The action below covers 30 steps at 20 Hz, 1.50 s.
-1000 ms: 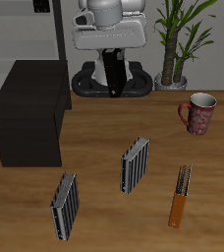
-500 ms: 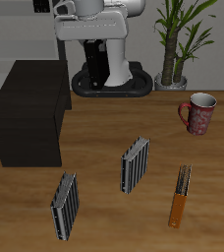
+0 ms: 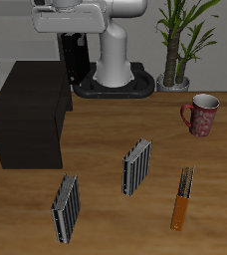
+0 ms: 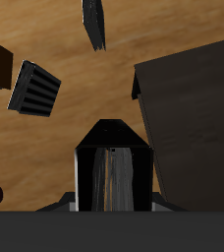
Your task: Place the black book upright on top of the shelf
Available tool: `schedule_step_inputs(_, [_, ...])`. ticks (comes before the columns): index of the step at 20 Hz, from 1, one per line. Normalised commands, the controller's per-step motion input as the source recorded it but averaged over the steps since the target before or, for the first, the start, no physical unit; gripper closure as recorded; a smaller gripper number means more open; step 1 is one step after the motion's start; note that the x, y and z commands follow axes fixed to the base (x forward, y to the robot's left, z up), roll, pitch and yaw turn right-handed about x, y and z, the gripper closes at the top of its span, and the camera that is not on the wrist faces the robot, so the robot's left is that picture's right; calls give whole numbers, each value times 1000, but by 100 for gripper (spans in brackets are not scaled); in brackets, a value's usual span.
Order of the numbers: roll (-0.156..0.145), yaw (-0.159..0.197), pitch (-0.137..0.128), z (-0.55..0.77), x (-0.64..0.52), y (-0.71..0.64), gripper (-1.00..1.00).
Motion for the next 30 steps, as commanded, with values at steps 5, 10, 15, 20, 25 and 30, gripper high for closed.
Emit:
schedule_step_inputs(5, [-9,-30,34,51,92,-350,100])
schedule_step_inputs(10, [-31,-11,14,-14,76,-301,100])
schedule_step_inputs(15, [-26,-32,9,-34,45,-218,100])
schedule_step_inputs(20, [-34,-46,5,-59,38,-362,100])
schedule_step_inputs(25, [-49,-38,2,-106,25,-342,100])
schedule_step_inputs(30, [-33,-21,10,-122,18,-160,100])
